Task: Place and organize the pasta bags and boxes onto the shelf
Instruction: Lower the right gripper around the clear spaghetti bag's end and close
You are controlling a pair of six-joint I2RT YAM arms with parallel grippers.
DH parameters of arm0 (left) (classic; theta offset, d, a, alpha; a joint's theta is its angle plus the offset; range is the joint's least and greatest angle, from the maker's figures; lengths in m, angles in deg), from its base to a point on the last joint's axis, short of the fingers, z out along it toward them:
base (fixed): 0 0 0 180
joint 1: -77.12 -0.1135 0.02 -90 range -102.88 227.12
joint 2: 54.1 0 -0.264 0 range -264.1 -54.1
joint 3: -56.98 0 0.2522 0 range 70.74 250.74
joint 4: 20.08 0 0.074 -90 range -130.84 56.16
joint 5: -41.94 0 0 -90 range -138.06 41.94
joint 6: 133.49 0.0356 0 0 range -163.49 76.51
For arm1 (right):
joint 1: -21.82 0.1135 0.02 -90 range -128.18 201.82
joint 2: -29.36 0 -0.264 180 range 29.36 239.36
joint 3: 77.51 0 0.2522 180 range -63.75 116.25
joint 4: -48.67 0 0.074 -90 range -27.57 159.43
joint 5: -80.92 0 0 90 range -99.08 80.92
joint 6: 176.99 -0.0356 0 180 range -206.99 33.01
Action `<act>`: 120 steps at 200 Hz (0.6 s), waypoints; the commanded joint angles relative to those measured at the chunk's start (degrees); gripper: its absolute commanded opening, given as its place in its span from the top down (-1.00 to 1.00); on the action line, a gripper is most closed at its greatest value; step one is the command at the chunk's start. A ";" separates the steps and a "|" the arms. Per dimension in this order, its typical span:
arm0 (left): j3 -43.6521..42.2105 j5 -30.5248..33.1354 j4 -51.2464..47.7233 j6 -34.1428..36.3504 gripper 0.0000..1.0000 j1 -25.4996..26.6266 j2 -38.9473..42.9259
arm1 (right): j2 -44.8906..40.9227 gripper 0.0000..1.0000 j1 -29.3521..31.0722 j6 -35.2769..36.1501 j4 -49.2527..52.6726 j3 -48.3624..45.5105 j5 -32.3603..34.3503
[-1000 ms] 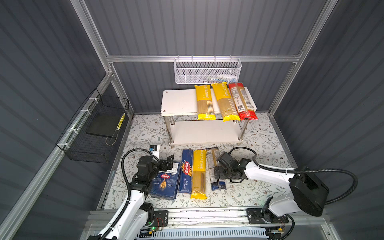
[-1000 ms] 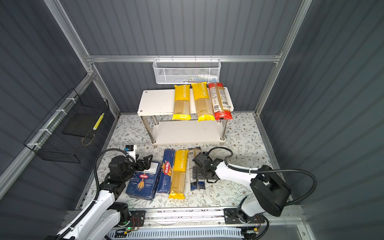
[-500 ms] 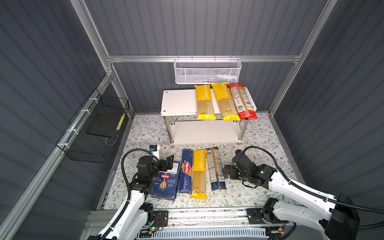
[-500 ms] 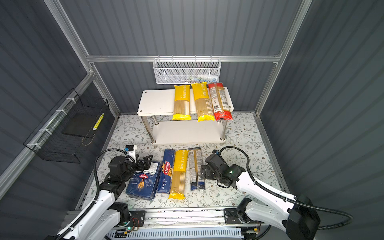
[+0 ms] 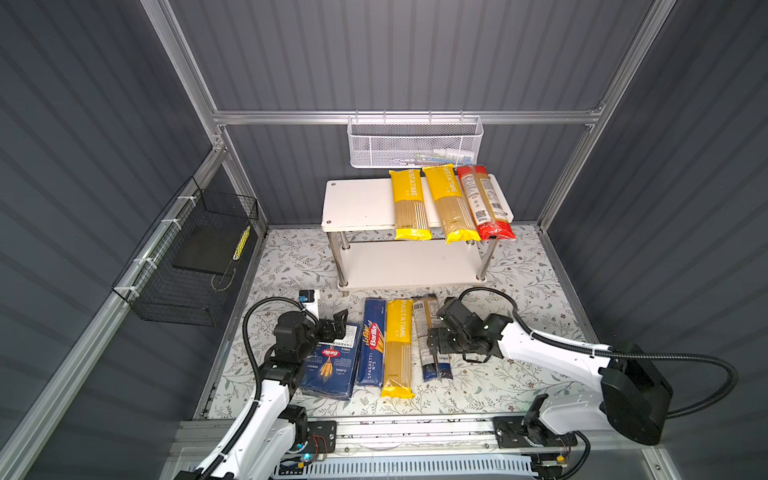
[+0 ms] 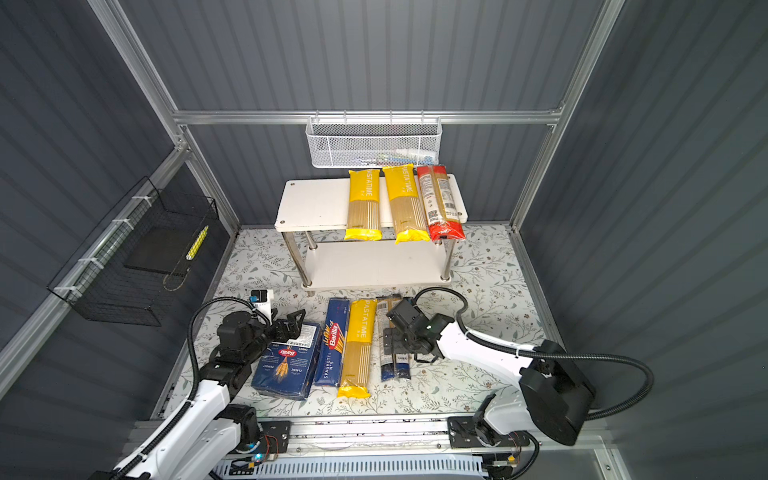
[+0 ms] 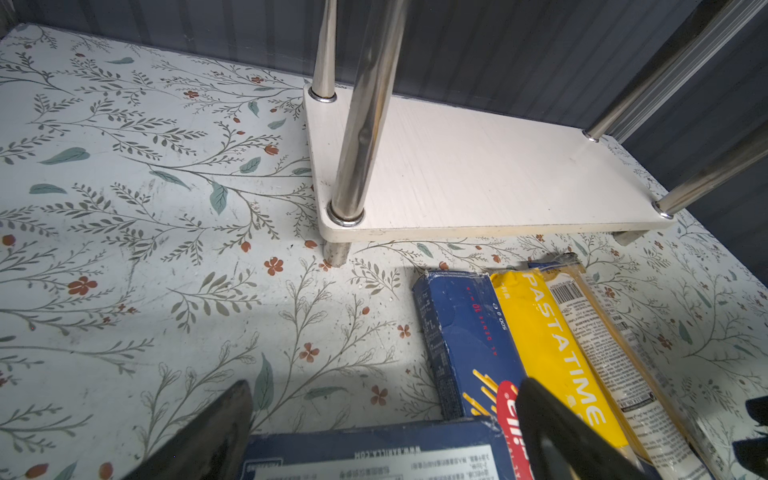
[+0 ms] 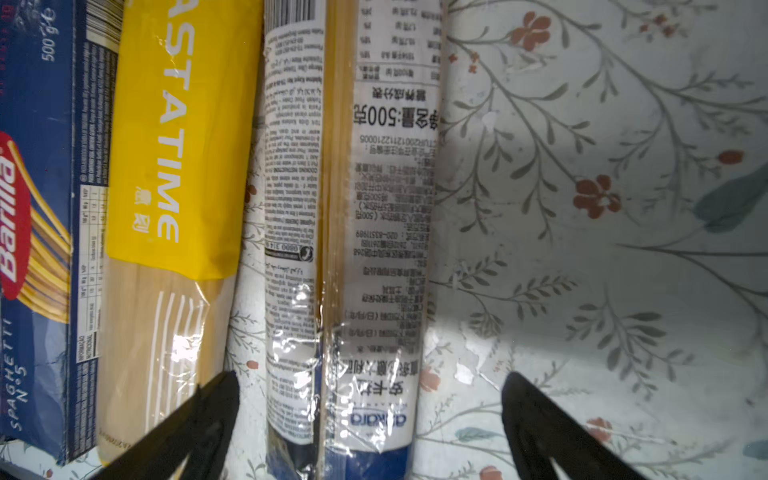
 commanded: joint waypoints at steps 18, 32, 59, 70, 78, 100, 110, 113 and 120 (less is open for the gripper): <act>0.91 -0.40 -0.62 0.92 -0.99 0.24 0.21 | 5.16 -0.98 0.85 -0.24 -0.16 3.50 0.51; 0.93 -0.40 -0.60 0.98 -0.99 0.24 0.19 | 6.90 -0.98 0.96 -1.21 -0.10 4.43 0.55; 0.87 -0.41 -0.64 0.95 -0.99 0.24 0.28 | 9.88 -0.98 1.31 -1.19 -0.57 5.58 0.35; 0.83 -0.38 -0.61 0.92 -0.99 0.24 0.28 | 11.13 -0.98 1.49 -1.16 -0.86 6.14 0.16; 0.92 -0.40 -0.61 0.91 -0.99 0.24 0.28 | 12.01 -0.98 1.62 -1.10 -1.26 6.44 -0.03; 0.75 -0.66 -0.64 1.05 -0.99 0.25 0.50 | 14.27 -0.98 1.65 -1.71 -1.12 7.42 -0.06; 0.65 -0.59 -0.63 1.00 -0.99 0.24 0.79 | 14.82 -0.98 1.67 -1.86 -0.80 7.55 0.65; 0.65 -0.56 -0.65 1.00 -0.99 0.24 0.88 | 14.86 -0.98 1.67 -1.92 -0.74 7.53 0.83; 0.62 -0.58 -0.63 1.00 -0.99 0.24 0.99 | 15.10 -0.98 1.67 -1.90 -0.49 7.53 1.21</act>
